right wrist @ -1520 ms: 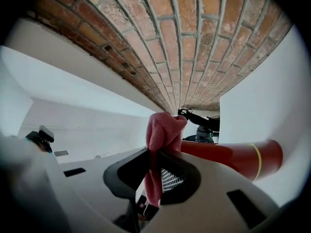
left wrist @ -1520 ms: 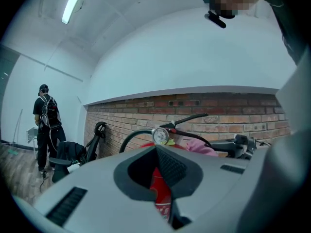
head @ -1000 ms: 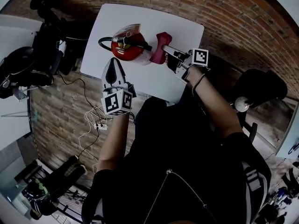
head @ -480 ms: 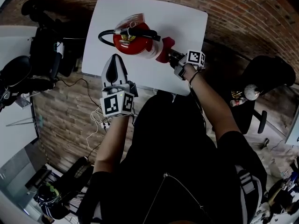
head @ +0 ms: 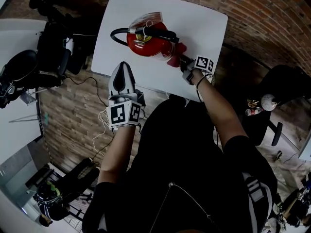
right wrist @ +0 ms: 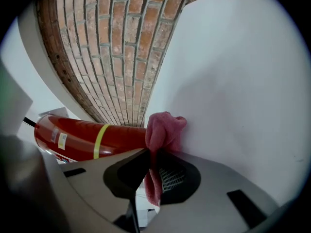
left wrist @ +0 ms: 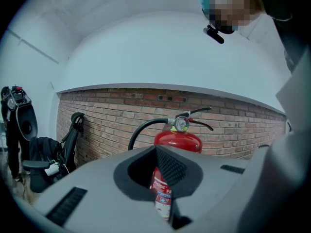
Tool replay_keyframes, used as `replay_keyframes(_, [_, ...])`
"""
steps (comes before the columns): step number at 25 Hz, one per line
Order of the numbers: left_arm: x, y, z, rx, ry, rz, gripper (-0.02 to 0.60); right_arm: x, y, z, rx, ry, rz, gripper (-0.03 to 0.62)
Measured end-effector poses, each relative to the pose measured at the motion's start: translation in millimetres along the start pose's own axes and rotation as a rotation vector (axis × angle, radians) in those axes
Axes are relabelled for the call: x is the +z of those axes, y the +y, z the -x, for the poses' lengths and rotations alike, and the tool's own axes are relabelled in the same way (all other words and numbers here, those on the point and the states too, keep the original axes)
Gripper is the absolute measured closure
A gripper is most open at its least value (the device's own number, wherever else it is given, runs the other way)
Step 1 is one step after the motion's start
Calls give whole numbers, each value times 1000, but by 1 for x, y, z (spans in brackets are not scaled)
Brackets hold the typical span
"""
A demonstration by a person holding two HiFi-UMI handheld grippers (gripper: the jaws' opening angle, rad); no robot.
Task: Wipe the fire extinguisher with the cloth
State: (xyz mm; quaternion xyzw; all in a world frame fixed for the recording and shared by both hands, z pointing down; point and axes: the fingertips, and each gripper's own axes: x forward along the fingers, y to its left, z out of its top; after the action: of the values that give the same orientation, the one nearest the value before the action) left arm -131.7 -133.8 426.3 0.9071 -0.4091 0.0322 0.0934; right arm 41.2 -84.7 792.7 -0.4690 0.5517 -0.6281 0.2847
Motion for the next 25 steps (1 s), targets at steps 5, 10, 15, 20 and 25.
replay_keyframes(5, [0,2,4,5,-5,-2,574,-5,-12,-11,-31,13,32,525])
replay_keyframes(10, [-3,7,10,10,-7,-6,574,-5,-17,-19,-41,-46,15,525])
replay_keyframes(15, [0,12,18,17,-9,3,574,-8,-8,-16,-21,-53,-6,525])
replay_keyframes(20, [-1,15,24,19,-13,17,574,-8,7,-14,14,-70,-19,525])
replay_keyframes(25, [0,17,30,18,-31,19,574,-9,29,-8,65,-94,-40,525])
